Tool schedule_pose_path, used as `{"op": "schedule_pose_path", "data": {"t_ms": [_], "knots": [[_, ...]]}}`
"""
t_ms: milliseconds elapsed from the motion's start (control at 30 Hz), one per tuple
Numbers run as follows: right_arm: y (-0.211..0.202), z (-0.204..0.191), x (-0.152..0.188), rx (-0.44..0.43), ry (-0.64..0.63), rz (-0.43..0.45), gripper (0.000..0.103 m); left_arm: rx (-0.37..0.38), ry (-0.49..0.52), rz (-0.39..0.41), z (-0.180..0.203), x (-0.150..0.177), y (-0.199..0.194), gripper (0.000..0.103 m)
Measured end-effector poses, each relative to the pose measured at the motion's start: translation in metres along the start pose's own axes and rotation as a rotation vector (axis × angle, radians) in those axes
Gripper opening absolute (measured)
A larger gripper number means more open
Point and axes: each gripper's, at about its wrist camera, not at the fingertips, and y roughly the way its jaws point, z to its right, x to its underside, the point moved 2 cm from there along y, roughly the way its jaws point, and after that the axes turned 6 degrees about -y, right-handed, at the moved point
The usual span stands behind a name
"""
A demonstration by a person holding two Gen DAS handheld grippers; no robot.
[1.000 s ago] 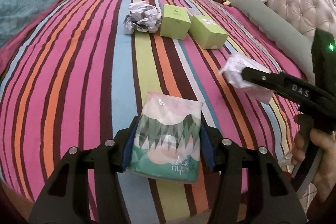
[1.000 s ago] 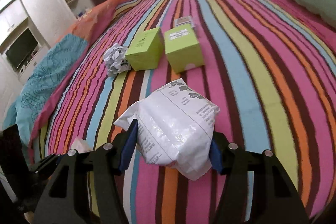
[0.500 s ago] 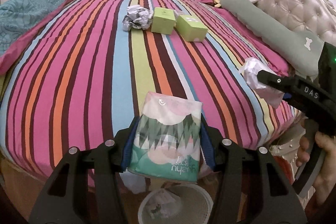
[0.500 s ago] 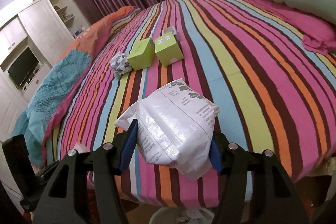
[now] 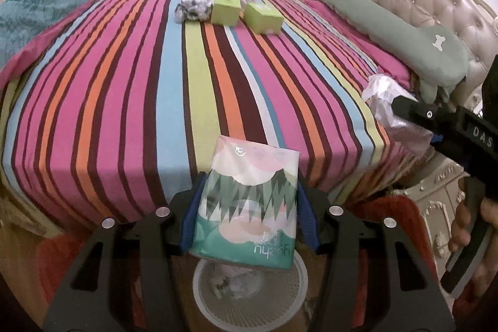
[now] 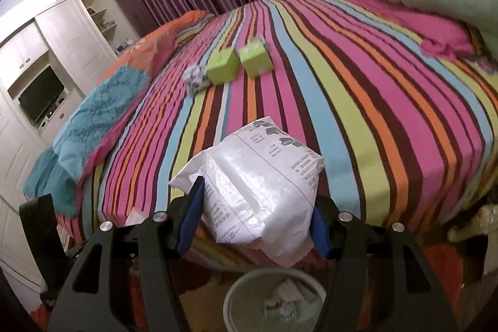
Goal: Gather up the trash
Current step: 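Lift the bag and tissue pack and carry both over the wastebasket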
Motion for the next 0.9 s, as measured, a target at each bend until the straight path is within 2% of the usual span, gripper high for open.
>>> {"op": "schedule_pose_path", "data": {"t_ms": [100,267,467,733,900], "knots": [[-0.002,0.000,0.020,0.003,0.023,-0.034,0.057,-0.019,0.006,-0.015,0.003,0.018,0.000,0.053],[0.004,-0.002,0.048,0.016,0.062,-0.105,0.057,-0.047,-0.057,-0.085,-0.003,0.044,0.011,0.053],[0.028,-0.006,0.087,-0.007,0.138,-0.258,0.057,-0.081,-0.075,-0.175,-0.004,0.068,0.032,0.053],[0.058,0.003,0.118,0.033,0.179,-0.420,0.057,-0.160,-0.105,-0.318,-0.016,0.088,0.065,0.053],[0.077,0.009,0.138,0.054,0.213,-0.539,0.057,-0.173,-0.122,-0.398,-0.019,0.098,0.084,0.053]]}}
